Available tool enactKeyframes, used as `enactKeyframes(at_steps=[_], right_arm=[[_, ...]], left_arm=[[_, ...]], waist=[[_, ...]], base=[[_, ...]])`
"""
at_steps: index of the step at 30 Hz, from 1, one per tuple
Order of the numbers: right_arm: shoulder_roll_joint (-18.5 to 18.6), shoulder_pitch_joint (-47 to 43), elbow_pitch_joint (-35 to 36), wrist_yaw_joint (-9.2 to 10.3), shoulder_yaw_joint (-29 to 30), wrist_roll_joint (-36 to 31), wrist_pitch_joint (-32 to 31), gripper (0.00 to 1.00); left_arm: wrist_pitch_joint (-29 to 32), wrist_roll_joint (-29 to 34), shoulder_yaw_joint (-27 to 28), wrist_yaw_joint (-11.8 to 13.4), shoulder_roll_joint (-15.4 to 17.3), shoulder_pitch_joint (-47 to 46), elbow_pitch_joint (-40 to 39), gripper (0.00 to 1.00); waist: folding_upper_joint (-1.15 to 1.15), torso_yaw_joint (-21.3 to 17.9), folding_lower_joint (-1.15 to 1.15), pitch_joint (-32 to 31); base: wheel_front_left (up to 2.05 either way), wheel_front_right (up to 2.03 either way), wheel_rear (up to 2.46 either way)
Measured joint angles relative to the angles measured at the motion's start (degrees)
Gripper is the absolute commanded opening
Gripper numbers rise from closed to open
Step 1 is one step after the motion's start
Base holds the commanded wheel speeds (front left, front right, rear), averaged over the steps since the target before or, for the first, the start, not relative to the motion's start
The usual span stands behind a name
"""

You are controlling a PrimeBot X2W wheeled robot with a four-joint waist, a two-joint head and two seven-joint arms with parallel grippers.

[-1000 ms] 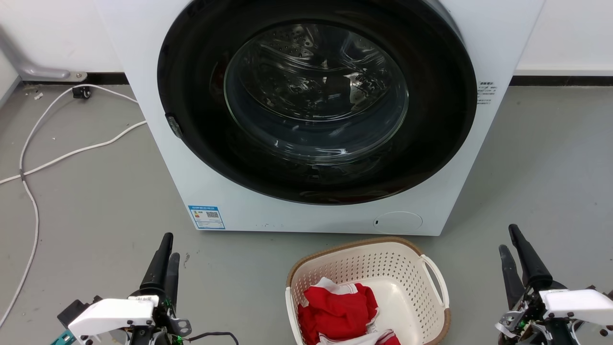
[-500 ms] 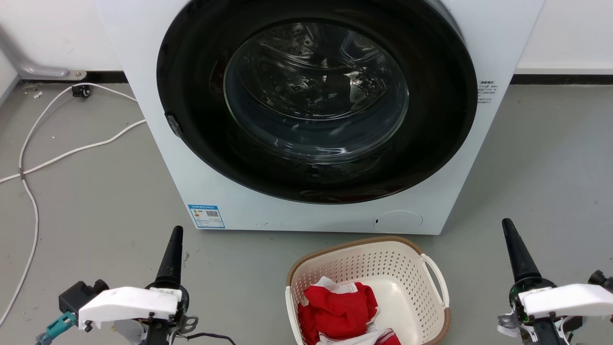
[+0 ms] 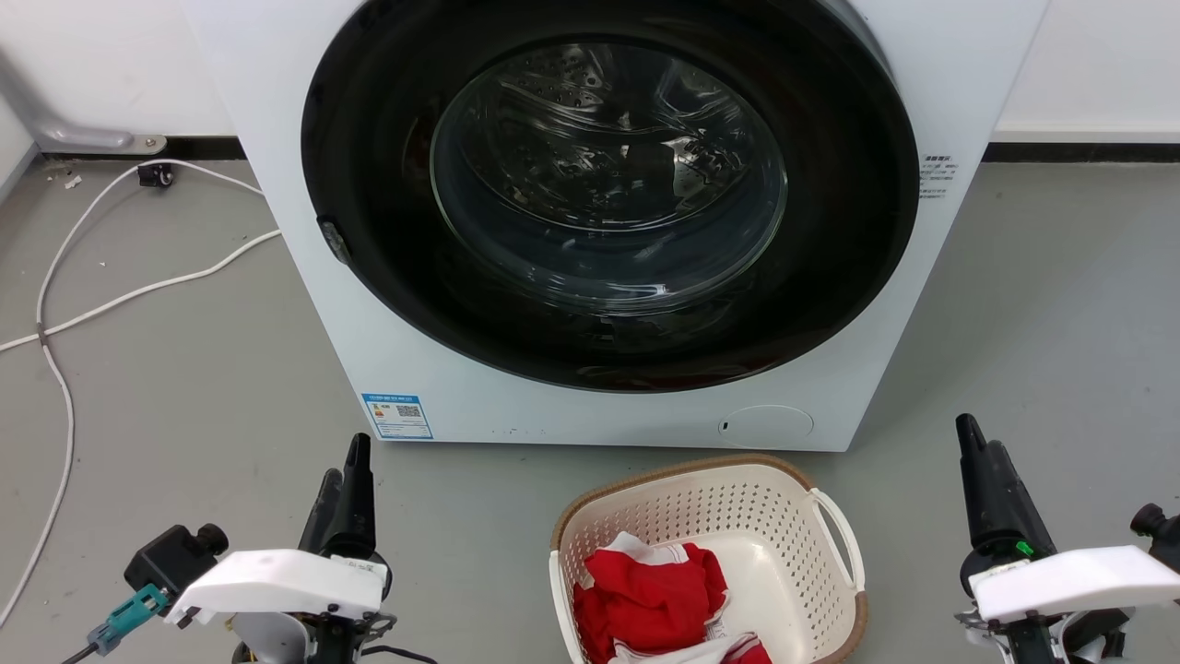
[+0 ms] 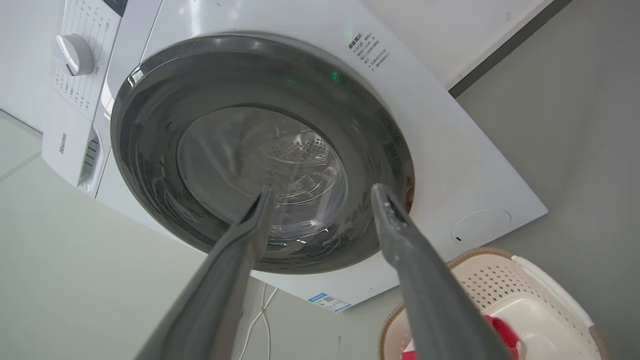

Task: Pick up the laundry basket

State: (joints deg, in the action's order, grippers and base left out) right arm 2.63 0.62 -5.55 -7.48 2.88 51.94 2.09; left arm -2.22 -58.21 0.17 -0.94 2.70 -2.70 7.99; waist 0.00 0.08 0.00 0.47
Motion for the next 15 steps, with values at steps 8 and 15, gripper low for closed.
enactKeyframes(at_steps=[8,15], right_arm=[[0.01,-1.47,1.91,0.00,-0.64,-10.54,2.42,1.00],[0.02,-1.96,3.07,0.00,-1.34,-16.39,3.63,1.00]], left_arm=[[-2.21,10.11,-1.81,1.74,0.01,0.70,-0.99,1.00],[-3.57,15.47,-2.89,2.56,0.02,0.99,-1.43,1.00]], waist=[[0.00,-0.09,0.00,-0.09],[0.00,-0.15,0.00,-0.05]], base=[[0.00,0.00,0.00],[0.00,0.00,0.00]])
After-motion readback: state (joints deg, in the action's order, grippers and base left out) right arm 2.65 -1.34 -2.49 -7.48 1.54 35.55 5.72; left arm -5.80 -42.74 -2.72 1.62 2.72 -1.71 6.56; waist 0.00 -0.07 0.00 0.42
